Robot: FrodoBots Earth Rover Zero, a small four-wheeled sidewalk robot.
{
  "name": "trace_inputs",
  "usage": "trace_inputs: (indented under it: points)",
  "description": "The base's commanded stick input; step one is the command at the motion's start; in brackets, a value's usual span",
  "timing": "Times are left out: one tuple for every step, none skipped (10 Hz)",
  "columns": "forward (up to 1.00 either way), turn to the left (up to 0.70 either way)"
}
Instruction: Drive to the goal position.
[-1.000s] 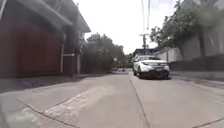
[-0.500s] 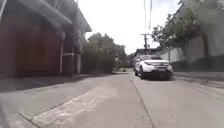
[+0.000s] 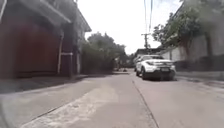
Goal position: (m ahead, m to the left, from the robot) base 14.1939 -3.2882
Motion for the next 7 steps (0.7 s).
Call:
trace_inputs:
  points:
    - [0.50, 0.00]
    - [0.50, 0.00]
    - [0.50, 0.00]
    - [0.50, 0.00]
    - [0.50, 0.00]
    - [0.50, 0.00]
    - [0.50, 0.00]
